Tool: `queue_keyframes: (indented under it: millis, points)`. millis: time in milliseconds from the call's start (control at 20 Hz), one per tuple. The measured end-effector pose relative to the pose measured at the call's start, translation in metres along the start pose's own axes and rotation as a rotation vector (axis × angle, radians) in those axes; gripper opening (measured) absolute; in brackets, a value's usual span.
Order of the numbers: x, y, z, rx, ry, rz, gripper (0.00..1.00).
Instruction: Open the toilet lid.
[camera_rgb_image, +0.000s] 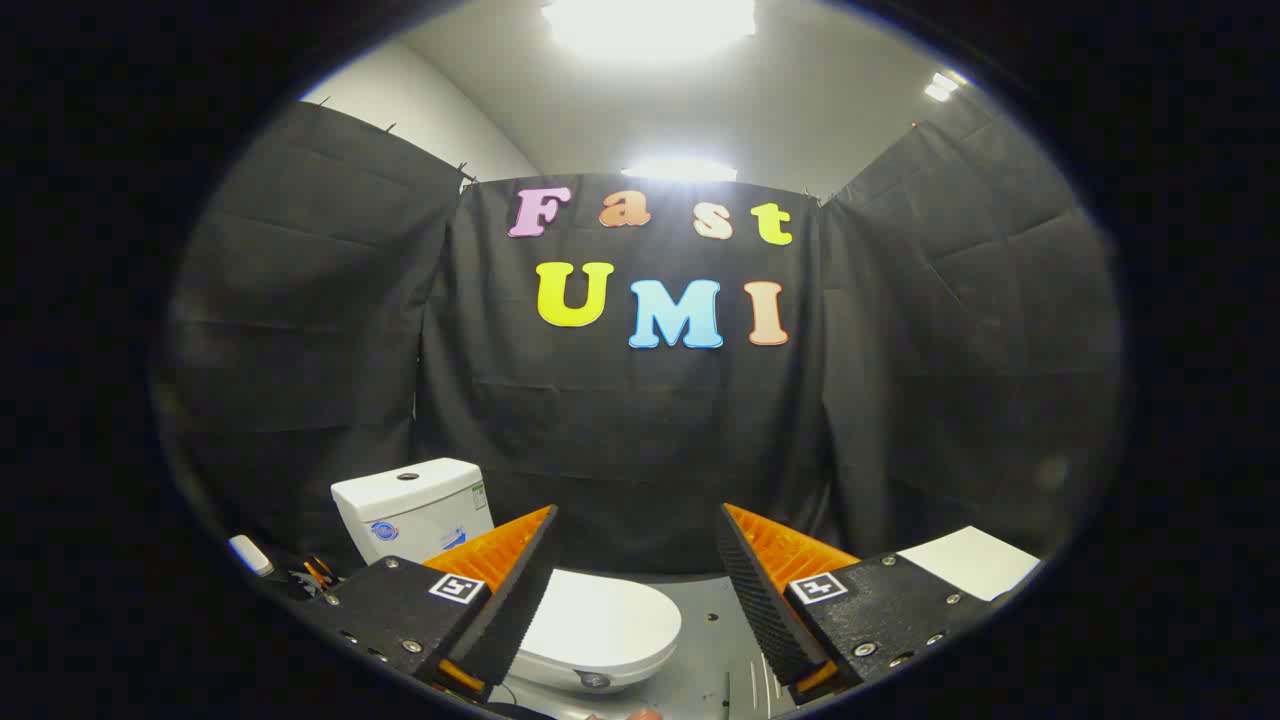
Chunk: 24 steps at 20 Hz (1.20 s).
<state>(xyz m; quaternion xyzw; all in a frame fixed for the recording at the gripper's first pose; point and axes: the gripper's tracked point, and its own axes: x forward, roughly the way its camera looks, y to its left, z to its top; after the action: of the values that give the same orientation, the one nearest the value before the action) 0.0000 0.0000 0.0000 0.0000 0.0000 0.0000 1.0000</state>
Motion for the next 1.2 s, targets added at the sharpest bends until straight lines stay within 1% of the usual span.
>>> queue_keyframes:
  millis: [300, 550, 750, 1050, 1200]
  points:
    - [0.004, -0.016, -0.023, 0.022, 0.046, -0.032, 0.94]
    - [0.002, -0.032, -0.03, 0.067, 0.056, -0.055, 0.94]
    - [0.0, -0.043, -0.035, 0.064, 0.064, -0.073, 0.95]
    - [-0.002, -0.05, -0.043, 0.079, 0.07, -0.087, 0.95]
    - [-0.001, -0.047, -0.051, 0.093, 0.075, -0.078, 0.95]
